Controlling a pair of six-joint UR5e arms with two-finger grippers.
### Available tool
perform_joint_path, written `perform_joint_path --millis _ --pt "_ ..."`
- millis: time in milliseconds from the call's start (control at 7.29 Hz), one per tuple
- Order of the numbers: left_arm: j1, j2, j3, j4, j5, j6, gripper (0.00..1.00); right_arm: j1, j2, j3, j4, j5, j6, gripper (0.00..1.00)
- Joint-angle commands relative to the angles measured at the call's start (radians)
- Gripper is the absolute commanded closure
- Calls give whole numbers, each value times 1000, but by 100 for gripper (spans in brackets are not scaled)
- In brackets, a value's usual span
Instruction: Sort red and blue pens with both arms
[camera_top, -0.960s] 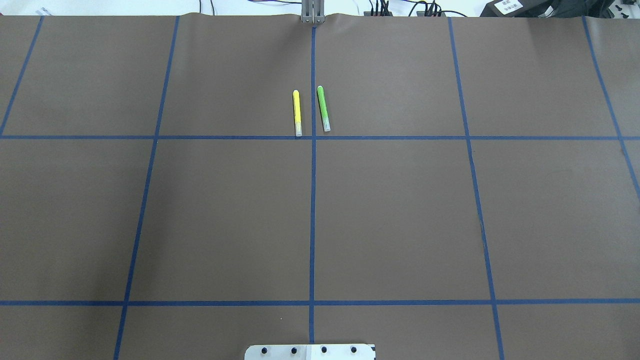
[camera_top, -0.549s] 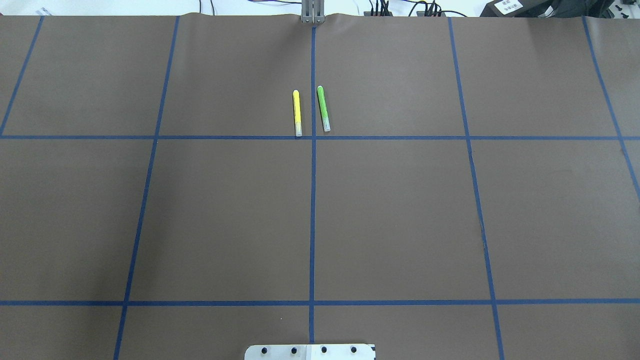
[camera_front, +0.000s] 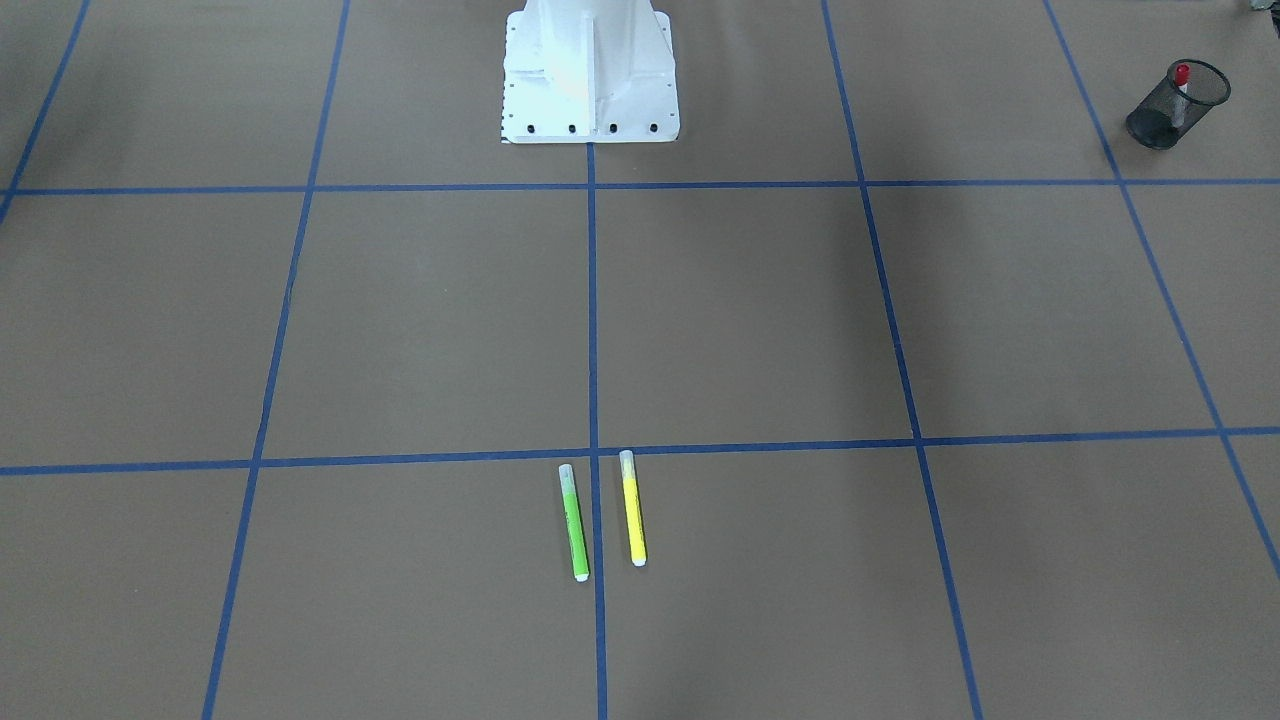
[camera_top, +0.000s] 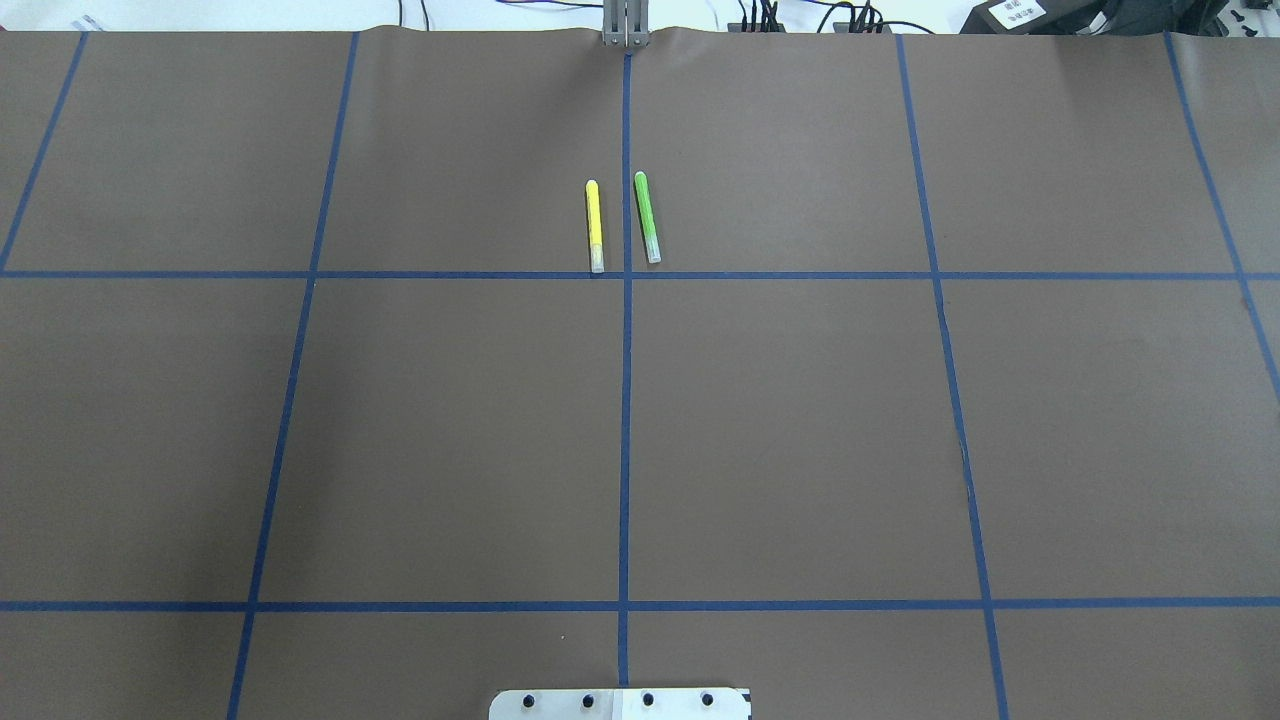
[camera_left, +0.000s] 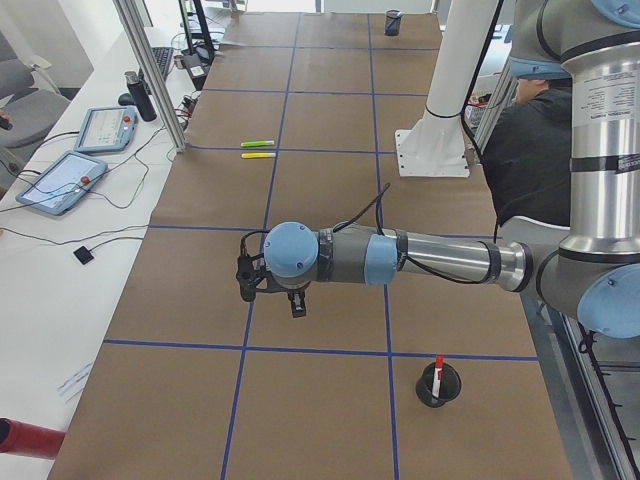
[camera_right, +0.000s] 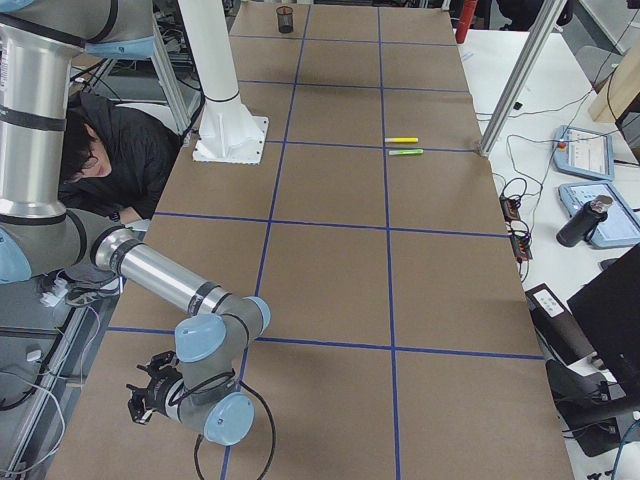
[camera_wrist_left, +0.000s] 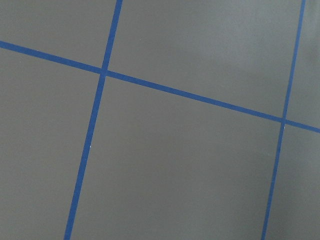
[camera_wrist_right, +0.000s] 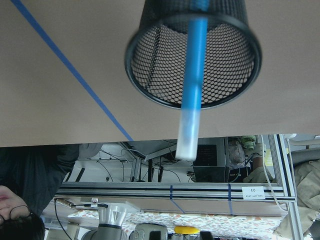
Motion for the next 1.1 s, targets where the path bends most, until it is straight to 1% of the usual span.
perform_joint_path --millis 0,137,274,411,549,686,823,960 --pt "0 -4 0 0 0 0 0 0 24 -2 54 -12 3 0" --pt "0 -19 0 5 4 2 0 0 39 7 123 -11 74 0" --pt "2 -23 1 5 21 3 0 0 53 11 256 -3 209 0" --pt "2 -22 0 5 96 3 0 0 62 12 391 4 333 0" --pt "2 -22 0 5 162 5 0 -2 62 11 527 43 451 0" --pt "2 -23 1 5 229 3 0 -2 62 9 662 110 562 0" --pt "3 -27 0 -15 275 3 0 -9 64 9 817 194 663 0" --pt "9 -27 5 -82 344 -36 0 -9 65 11 954 268 707 0"
